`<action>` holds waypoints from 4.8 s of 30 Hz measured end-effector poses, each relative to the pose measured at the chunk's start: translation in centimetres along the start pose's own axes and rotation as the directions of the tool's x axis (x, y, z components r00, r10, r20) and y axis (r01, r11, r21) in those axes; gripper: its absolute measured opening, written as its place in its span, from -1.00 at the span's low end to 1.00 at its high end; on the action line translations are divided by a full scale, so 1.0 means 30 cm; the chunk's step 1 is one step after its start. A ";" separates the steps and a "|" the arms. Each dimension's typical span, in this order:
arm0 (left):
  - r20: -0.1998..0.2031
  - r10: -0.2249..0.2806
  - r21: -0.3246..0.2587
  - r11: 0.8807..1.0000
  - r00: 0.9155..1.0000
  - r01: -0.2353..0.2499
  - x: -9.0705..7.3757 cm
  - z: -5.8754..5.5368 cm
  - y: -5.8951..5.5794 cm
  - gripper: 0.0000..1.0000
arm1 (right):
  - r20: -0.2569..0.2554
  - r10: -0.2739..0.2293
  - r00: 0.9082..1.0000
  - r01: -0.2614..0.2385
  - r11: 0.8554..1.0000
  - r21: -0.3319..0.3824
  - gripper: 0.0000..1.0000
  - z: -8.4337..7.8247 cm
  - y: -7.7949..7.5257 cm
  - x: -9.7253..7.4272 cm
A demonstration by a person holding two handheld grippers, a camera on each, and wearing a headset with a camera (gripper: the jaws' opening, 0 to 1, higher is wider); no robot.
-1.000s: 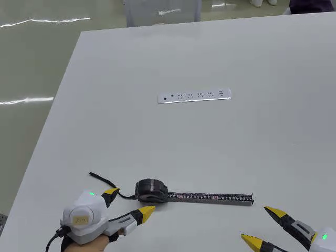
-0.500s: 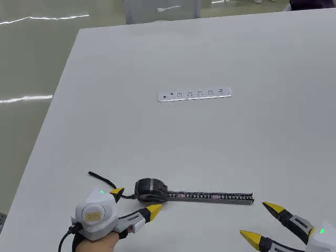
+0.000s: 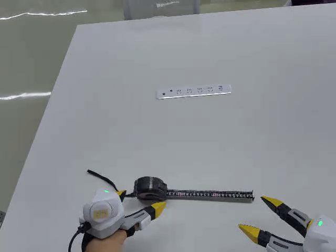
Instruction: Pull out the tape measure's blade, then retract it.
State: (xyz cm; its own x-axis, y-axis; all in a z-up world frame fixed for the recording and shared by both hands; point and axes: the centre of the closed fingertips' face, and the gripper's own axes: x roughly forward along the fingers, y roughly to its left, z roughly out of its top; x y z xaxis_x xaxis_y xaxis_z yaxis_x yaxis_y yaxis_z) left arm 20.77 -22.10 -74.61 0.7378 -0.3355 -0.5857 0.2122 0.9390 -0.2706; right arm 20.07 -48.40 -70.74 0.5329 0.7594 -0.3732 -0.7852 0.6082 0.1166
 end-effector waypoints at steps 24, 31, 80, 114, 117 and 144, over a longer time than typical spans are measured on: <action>0.025 0.097 -0.096 0.991 0.995 -0.094 0.066 0.014 0.020 0.61 | -0.008 0.018 1.000 -0.017 1.000 0.009 0.15 -0.003 -0.031 0.039; 0.018 0.095 -0.119 0.989 0.995 -0.093 0.087 0.007 -0.005 0.63 | -0.008 0.022 1.000 -0.021 1.000 0.011 0.15 0.000 -0.033 0.052; 0.001 0.182 -0.149 0.972 0.983 -0.180 0.133 0.018 -0.016 0.65 | -0.058 0.100 0.993 -0.101 0.995 -0.023 0.09 -0.059 -0.109 0.099; -0.026 0.256 -0.164 0.952 0.966 -0.257 0.142 0.015 0.007 0.56 | -0.099 0.214 0.972 -0.217 0.976 -0.026 -0.11 -0.125 -0.159 0.150; -0.025 0.264 -0.177 0.948 0.964 -0.265 0.143 0.017 0.009 0.56 | -0.111 0.219 0.969 -0.224 0.974 -0.033 -0.13 -0.137 -0.161 0.155; -0.030 0.321 -0.187 0.929 0.947 -0.320 0.144 0.016 0.026 0.50 | -0.116 0.239 0.964 -0.243 0.970 -0.021 -0.47 -0.169 -0.194 0.171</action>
State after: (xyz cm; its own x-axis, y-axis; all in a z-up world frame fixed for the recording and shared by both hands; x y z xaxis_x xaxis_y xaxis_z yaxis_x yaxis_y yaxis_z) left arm 24.43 -22.77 -76.99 0.7476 -0.0189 -0.6639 -0.1589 0.9655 -0.2064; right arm 25.77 -49.19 -78.00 0.2892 0.8509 -0.4384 -0.8976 0.4002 0.1846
